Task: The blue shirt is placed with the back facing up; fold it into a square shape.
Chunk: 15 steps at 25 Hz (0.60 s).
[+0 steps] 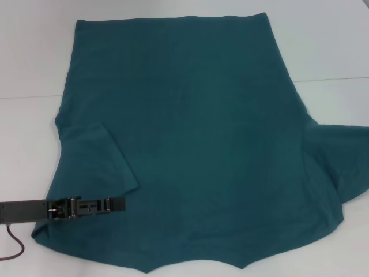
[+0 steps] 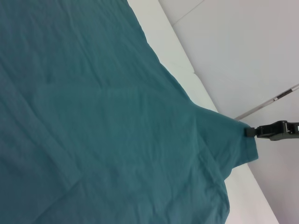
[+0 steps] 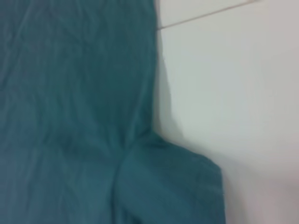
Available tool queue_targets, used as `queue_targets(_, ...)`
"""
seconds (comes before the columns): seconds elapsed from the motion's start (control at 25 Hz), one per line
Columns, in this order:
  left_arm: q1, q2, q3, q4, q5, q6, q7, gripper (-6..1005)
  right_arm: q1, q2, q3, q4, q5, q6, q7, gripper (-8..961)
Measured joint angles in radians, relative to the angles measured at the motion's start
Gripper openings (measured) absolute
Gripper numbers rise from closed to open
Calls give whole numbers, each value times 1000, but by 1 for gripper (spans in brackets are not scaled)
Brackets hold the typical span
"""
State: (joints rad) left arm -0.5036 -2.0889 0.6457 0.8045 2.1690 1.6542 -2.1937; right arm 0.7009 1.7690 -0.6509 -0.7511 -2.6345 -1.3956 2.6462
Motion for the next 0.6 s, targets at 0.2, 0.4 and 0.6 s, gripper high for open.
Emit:
queue_targets(0.2, 0, -2, 0, 0, 0, -9, -1, 706, 38, 26, -6, 7, 68, -48, -5, 14)
queue_targets(0.4, -4, -3, -3, -3, 0, -15, -1, 706, 108, 86, -68, 23, 79, -75, -8, 13)
queue_targets(0.6, -7, -5, -16, -4, 0, -22, -1, 706, 182, 125, -107, 51, 78, -56, -8, 14)
